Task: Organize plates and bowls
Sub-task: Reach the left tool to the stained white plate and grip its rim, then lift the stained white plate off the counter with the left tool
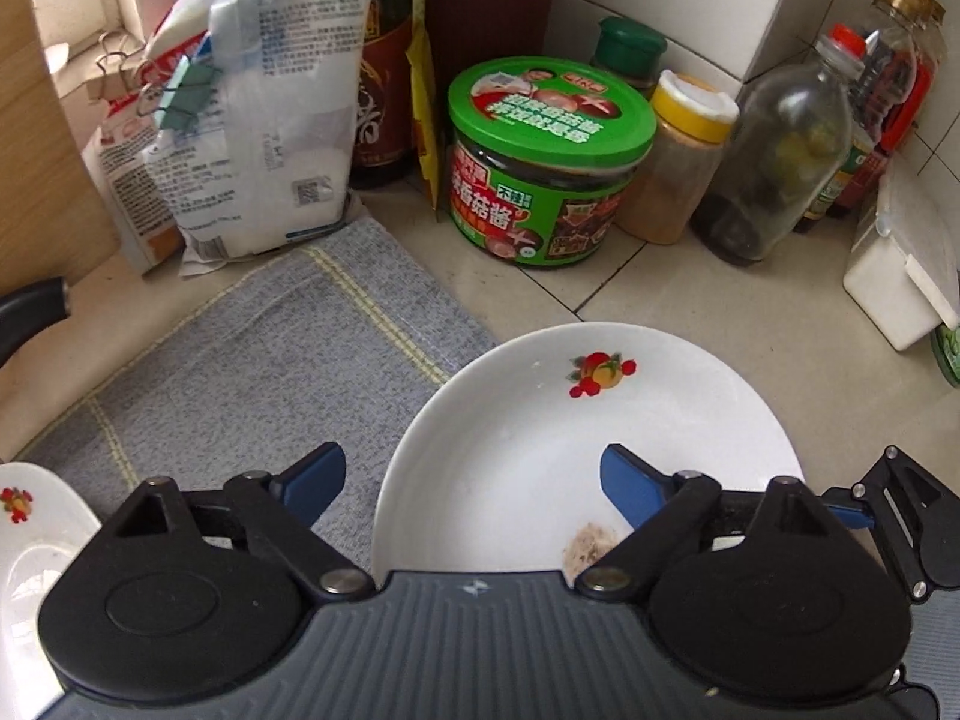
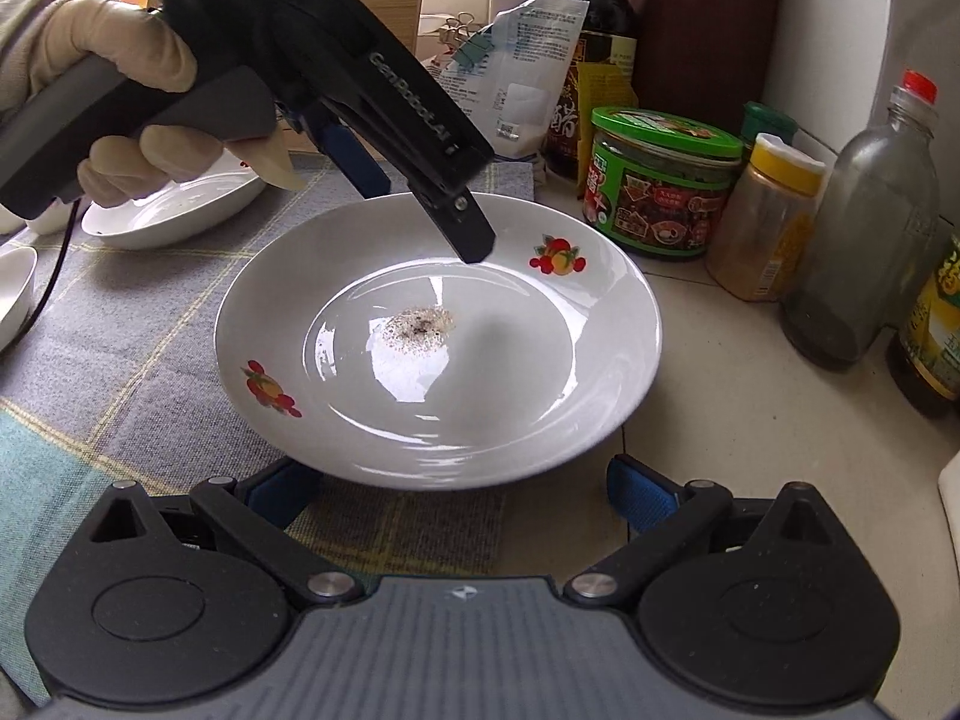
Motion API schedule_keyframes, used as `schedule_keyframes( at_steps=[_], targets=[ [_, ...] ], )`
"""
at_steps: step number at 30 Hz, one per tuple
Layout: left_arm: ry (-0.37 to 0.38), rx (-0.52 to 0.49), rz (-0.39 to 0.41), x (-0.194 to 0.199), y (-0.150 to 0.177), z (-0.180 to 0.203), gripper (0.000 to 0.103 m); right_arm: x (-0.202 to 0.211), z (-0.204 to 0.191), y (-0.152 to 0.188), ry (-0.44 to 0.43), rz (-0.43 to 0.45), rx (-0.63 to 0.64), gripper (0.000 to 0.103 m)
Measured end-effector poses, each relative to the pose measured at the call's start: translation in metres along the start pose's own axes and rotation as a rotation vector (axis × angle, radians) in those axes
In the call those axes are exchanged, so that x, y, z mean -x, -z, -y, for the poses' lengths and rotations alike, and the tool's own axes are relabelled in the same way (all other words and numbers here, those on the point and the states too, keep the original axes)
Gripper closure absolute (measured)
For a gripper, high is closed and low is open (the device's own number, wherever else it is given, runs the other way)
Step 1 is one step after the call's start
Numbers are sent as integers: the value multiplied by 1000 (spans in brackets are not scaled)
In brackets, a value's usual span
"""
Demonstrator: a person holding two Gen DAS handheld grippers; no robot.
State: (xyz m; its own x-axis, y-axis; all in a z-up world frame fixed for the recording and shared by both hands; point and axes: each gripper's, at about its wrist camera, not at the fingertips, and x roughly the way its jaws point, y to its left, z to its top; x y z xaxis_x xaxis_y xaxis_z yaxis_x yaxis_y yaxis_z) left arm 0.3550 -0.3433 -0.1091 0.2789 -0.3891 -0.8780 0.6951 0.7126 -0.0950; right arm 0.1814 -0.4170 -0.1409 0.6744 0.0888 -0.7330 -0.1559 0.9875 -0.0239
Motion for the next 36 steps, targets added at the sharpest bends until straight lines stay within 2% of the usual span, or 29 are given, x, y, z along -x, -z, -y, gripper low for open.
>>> schedule_keyframes(
  at_steps=[3, 12, 26, 36],
  targets=[
    [17, 6, -17, -6, -4, 0, 20, -2, 2, -2, -21, 2, 13, 0],
    [50, -6, -39, -13, -10, 2, 27, -4, 2, -3, -56, 19, 60, 0],
    [67, -62, -88, -22, -13, 3, 28, -4, 3, -2, -78, 51, 100, 0],
    [125, -135, -123, -26, -25, -1, 28, -5, 6, 0, -106, 60, 92, 0]
  ],
)
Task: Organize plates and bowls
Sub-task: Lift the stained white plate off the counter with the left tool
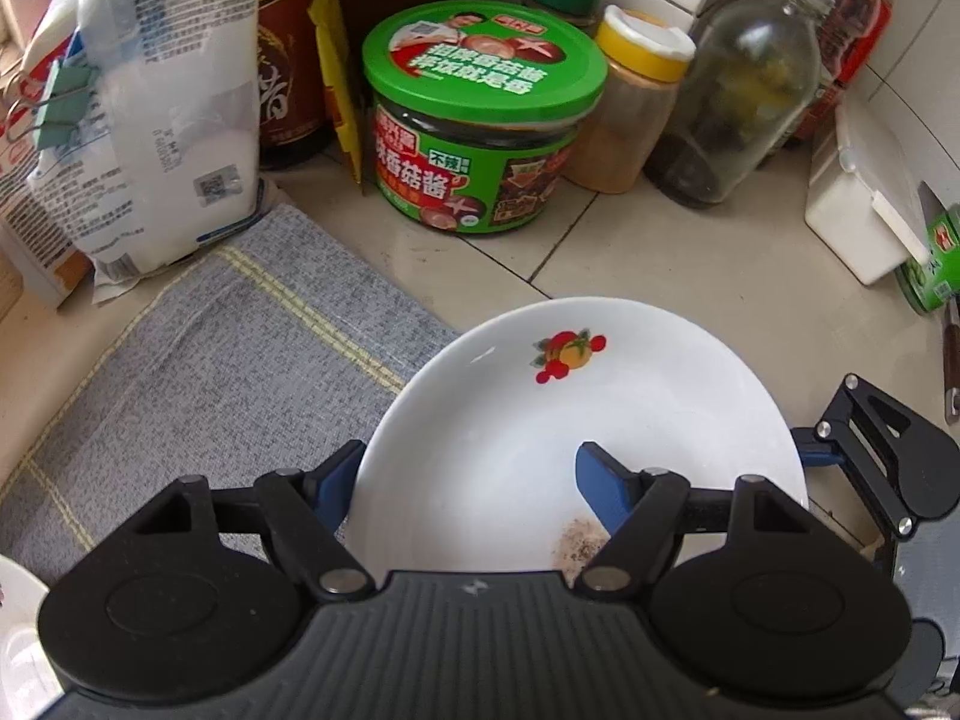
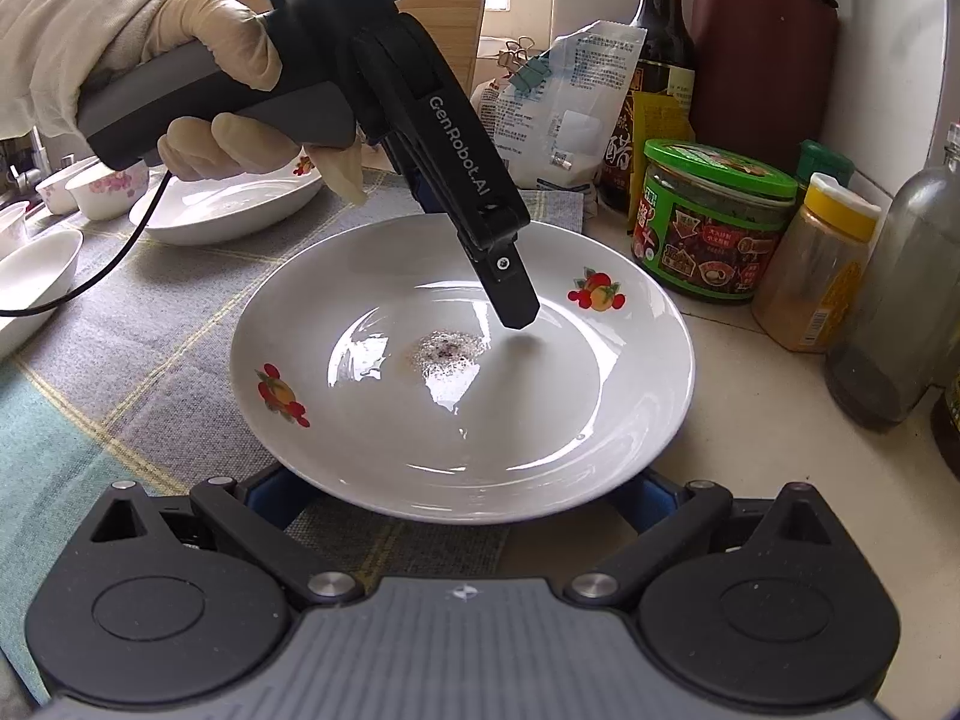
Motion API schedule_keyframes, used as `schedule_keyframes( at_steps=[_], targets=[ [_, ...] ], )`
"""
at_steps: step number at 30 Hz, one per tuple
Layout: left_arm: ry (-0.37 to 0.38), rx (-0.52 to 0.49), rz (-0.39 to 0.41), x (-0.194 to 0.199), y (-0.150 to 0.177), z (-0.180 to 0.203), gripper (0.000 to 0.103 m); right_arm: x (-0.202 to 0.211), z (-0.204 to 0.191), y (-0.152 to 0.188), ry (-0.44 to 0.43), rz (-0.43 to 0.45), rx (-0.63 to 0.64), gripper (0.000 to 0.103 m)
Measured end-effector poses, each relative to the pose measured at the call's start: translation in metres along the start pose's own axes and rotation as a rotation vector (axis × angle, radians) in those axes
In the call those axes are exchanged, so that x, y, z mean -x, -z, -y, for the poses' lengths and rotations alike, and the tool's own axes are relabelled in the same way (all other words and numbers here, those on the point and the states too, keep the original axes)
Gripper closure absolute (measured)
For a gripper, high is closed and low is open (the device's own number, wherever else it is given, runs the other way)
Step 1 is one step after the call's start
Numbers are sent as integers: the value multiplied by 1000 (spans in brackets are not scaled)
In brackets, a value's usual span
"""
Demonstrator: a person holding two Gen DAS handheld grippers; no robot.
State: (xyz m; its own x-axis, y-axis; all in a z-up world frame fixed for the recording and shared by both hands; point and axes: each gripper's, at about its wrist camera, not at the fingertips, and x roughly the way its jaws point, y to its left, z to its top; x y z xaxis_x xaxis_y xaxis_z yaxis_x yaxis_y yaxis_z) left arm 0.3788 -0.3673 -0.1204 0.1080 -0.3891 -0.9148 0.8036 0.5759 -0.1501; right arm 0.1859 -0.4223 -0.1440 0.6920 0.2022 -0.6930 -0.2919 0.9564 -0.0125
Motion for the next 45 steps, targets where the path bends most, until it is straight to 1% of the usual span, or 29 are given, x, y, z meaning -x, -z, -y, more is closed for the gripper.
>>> schedule_keyframes(
  at_steps=[5, 7, 14, 23, 25, 36, 45],
  targets=[
    [29, -17, -39, 2, -6, -5, 30, 0, 0, 0, 6, 0, 3, 0],
    [24, -27, -40, 2, -7, -5, 32, 1, -1, 0, 17, 4, 11, 0],
    [5, -76, -44, 1, -5, 0, 32, 1, -1, 0, 19, 4, 16, 0],
    [48, -64, -32, 3, -6, -6, 32, 1, 2, 2, 0, 1, -1, 0],
    [41, -72, -32, 4, -4, -5, 33, 2, -1, 0, 18, 0, 26, 0],
    [26, -74, -13, 11, 5, -3, 33, 2, 0, -1, 30, -16, 35, 0],
    [8, -61, 12, 30, 15, -6, 33, 7, -6, -9, 17, -10, 57, 0]
  ],
)
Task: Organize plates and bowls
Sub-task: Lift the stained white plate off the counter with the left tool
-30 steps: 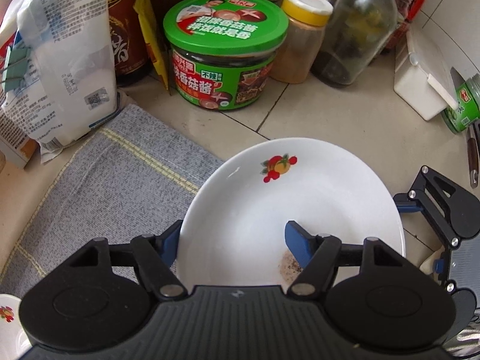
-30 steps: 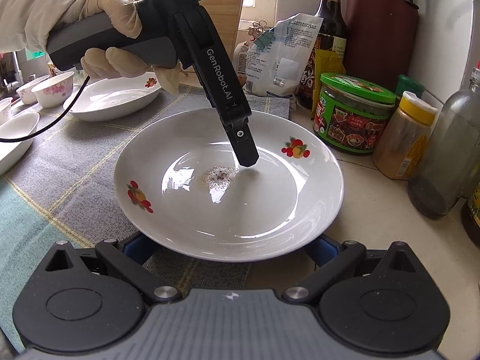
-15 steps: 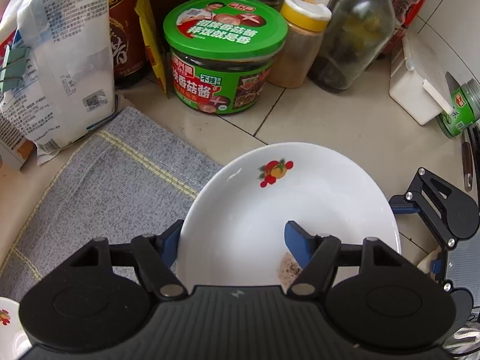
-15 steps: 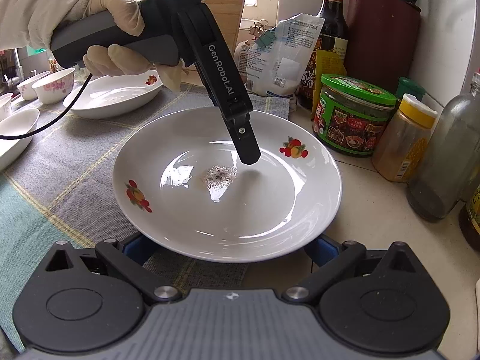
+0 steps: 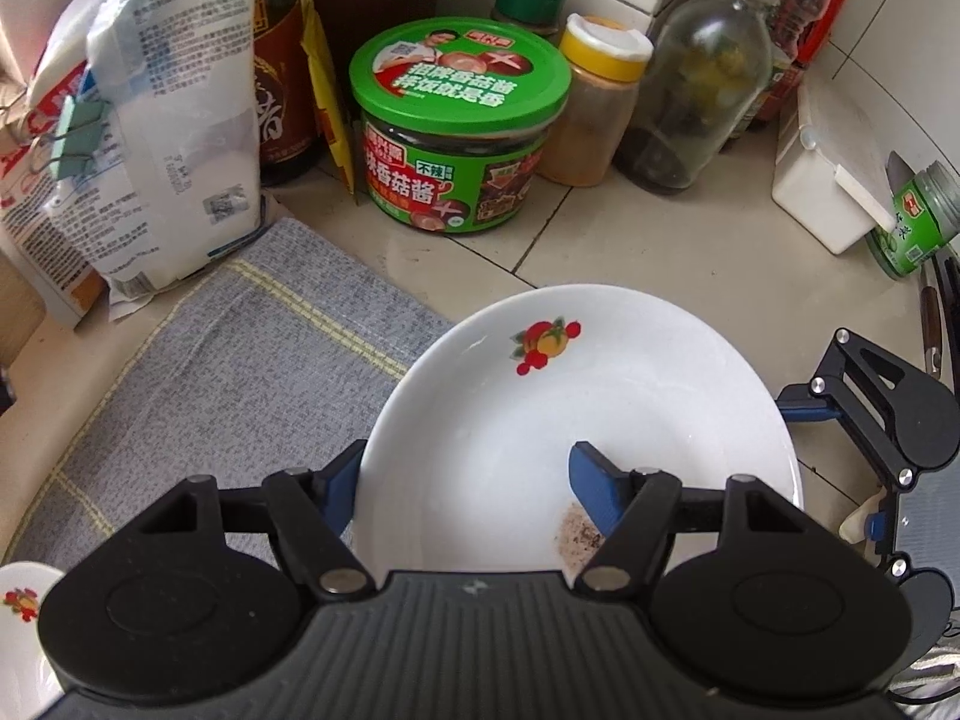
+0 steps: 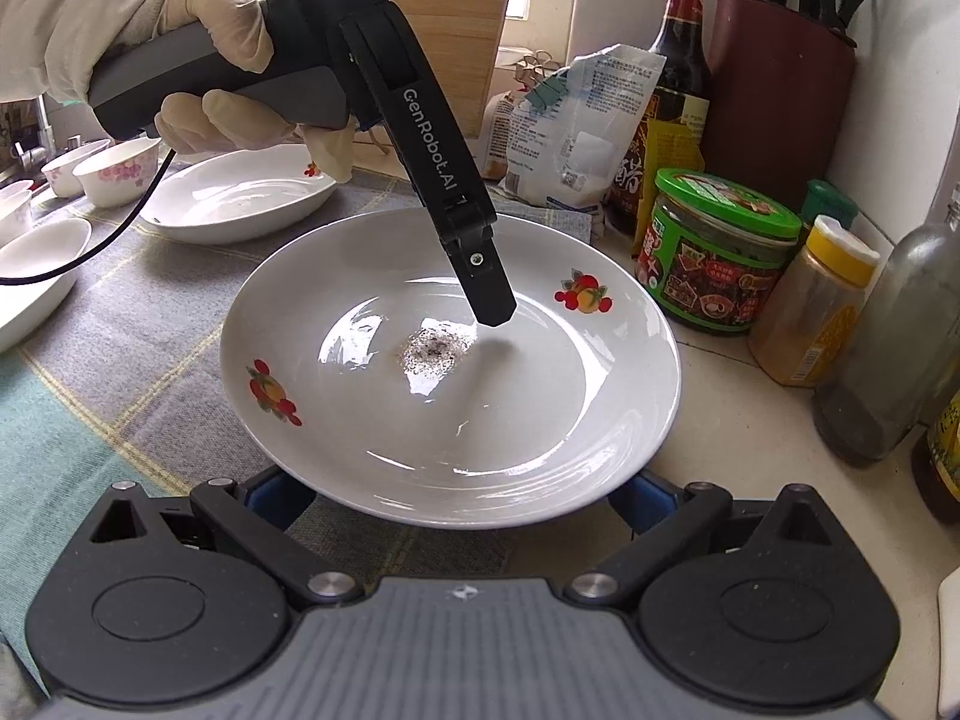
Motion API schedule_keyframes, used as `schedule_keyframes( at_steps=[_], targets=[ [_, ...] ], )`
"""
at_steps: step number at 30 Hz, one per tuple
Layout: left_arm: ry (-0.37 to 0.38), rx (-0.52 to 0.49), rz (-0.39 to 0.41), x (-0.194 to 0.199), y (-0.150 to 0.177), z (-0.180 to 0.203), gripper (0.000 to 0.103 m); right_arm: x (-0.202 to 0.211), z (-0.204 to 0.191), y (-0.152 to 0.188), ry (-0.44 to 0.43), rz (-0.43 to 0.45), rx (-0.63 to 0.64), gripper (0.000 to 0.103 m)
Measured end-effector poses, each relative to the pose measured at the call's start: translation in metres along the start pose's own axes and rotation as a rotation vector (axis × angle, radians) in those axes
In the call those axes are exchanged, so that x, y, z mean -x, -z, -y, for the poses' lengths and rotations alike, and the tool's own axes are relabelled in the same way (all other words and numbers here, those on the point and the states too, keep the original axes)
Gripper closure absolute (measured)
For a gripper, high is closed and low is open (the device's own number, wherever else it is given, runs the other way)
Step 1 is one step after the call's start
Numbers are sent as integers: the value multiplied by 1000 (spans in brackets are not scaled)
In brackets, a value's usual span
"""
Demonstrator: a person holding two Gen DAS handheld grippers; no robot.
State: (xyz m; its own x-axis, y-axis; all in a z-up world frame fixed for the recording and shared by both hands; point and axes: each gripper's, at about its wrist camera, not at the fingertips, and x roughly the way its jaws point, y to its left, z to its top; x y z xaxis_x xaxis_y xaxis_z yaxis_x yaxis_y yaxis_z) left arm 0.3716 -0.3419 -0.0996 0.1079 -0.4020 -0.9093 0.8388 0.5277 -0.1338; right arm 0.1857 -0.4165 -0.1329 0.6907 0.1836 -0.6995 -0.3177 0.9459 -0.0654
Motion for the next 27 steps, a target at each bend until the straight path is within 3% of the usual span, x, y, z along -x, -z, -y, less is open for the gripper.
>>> schedule_keyframes(
  at_steps=[15, 27],
  targets=[
    [-28, 68, 37, 34, 47, -8, 33, 15, -30, -9, -52, 7, 64, 0],
    [-56, 96, 19, 31, 71, -18, 33, 4, -47, -8, -80, -10, 79, 0]
  ],
)
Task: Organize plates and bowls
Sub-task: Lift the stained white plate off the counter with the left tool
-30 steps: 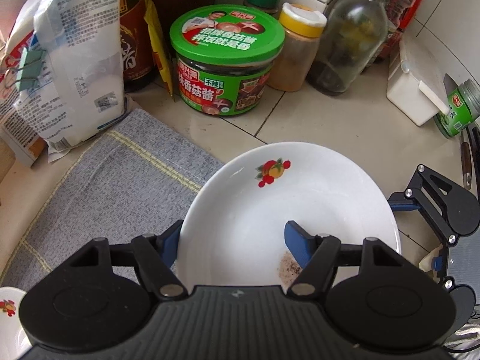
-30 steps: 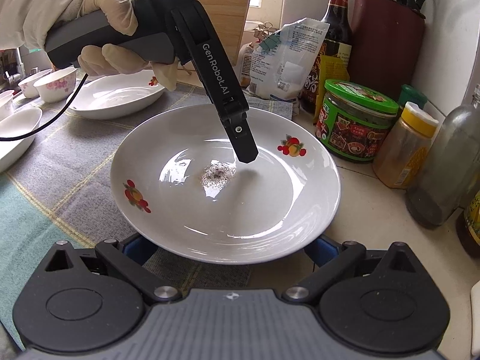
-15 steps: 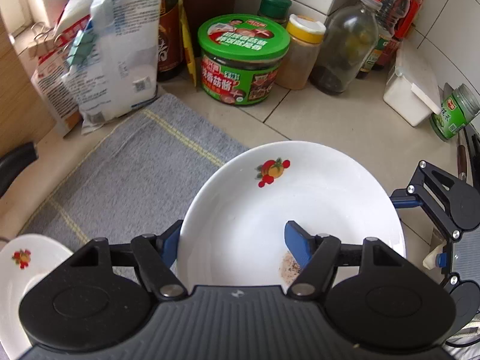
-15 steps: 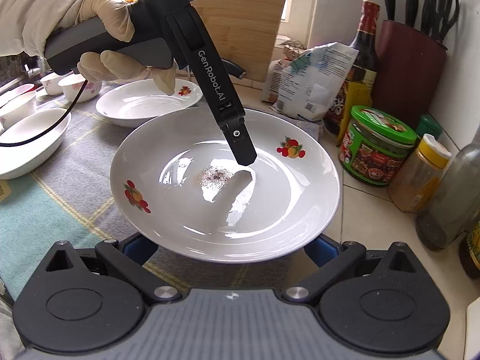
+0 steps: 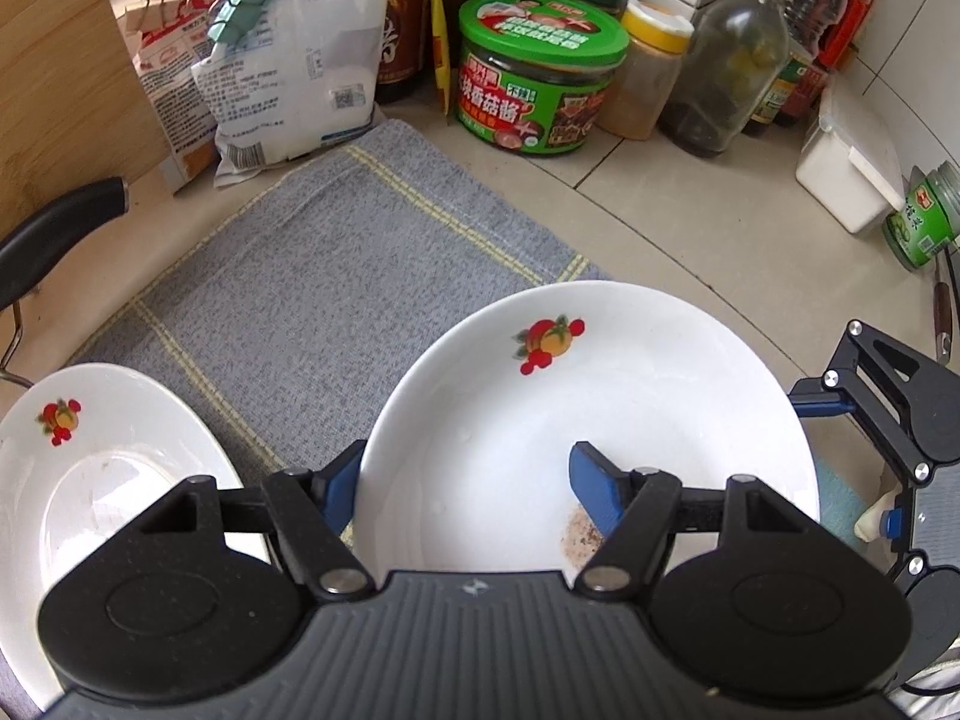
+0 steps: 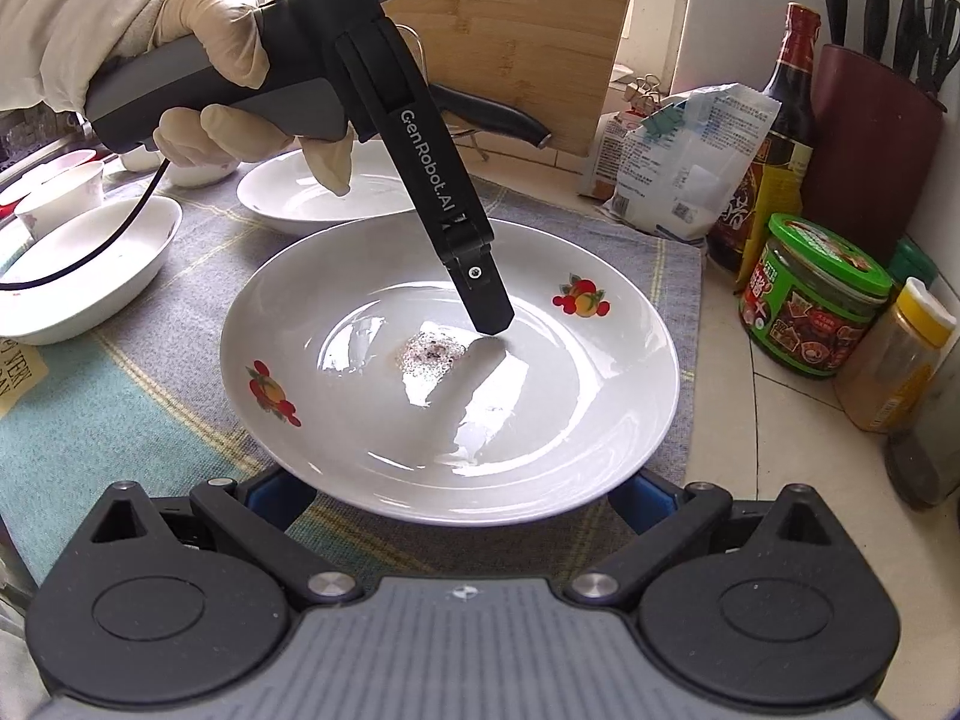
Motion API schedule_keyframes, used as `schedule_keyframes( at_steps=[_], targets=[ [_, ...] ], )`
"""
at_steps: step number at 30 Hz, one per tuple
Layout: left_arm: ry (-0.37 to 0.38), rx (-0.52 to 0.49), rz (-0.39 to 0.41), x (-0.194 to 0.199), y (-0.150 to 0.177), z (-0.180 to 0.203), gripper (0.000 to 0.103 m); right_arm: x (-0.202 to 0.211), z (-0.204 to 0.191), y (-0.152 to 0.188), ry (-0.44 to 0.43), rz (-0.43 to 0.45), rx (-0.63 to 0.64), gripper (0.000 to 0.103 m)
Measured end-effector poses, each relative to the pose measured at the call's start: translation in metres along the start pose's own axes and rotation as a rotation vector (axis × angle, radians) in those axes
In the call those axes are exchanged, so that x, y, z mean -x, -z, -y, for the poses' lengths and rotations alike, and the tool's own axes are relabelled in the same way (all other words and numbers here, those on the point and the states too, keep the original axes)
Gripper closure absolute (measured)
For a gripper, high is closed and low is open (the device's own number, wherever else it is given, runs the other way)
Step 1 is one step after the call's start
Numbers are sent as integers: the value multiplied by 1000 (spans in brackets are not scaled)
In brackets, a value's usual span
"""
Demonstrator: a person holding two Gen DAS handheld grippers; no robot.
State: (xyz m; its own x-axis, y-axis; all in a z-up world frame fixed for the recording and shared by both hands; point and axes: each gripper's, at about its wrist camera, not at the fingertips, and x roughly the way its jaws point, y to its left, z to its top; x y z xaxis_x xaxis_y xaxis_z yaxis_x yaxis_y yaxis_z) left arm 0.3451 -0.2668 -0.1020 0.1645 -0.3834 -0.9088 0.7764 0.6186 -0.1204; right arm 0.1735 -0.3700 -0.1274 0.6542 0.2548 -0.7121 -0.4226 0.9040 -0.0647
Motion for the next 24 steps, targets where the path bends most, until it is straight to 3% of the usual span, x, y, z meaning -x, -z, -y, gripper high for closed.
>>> schedule_keyframes(
  at_steps=[24],
  targets=[
    [2, 12, -35, -6, 5, -4, 32, -4, -7, 3, -23, -32, -1, 0]
  ],
)
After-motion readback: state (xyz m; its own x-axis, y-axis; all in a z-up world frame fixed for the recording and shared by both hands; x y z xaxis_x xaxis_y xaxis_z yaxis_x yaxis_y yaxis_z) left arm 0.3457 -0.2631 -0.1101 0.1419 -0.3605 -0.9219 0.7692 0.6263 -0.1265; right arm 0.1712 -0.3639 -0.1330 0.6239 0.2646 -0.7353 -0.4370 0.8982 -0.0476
